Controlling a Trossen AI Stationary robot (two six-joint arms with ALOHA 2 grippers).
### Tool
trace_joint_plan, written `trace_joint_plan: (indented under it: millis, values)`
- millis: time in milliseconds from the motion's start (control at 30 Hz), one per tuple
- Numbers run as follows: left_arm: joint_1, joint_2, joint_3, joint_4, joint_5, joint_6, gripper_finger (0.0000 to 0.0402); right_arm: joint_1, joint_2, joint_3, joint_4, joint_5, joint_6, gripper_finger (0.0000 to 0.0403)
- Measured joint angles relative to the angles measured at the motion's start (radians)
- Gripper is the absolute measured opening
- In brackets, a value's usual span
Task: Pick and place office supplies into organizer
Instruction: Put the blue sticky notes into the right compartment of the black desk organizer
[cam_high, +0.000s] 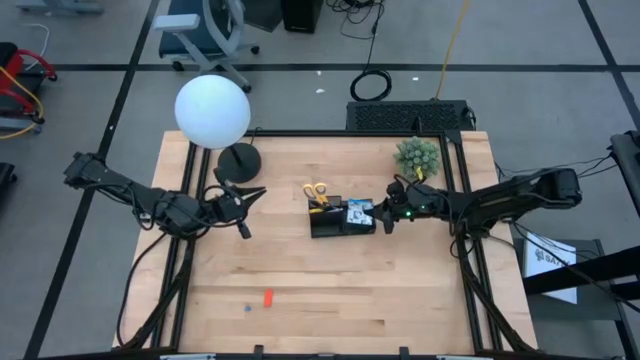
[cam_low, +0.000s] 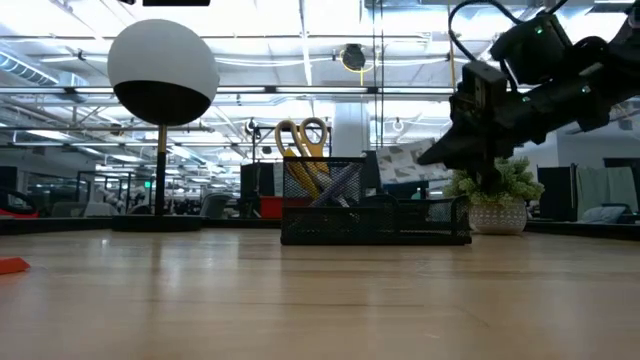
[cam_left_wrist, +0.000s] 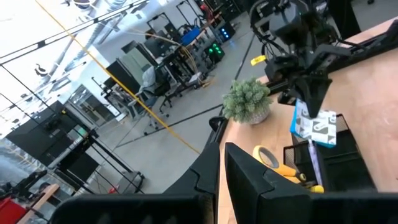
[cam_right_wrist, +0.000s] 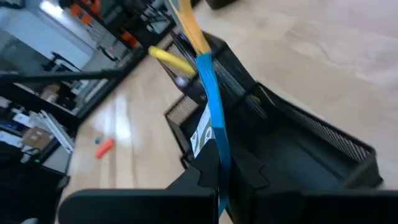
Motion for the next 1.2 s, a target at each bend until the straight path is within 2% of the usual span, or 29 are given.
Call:
trace_joint_plan:
  millis: [267,500,1200]
  values:
    - [-0.001,0.000,0.000,-0.001,0.000,0.003,0.0031,-0.012,0.118,0.001,0.091,-0.050,0.024,0.0002]
    - [-0.001,0.000,0.000,-0.001,0.000,0.003,0.0031,-0.012,0.159,0.043,0.082,-0.052,0.026,0.0006]
    - [-0.001,0.000,0.000,0.001,0.000,-0.002,0.0031,-0.012,0.159,0.072,0.021,-0.080,0.007,0.0088]
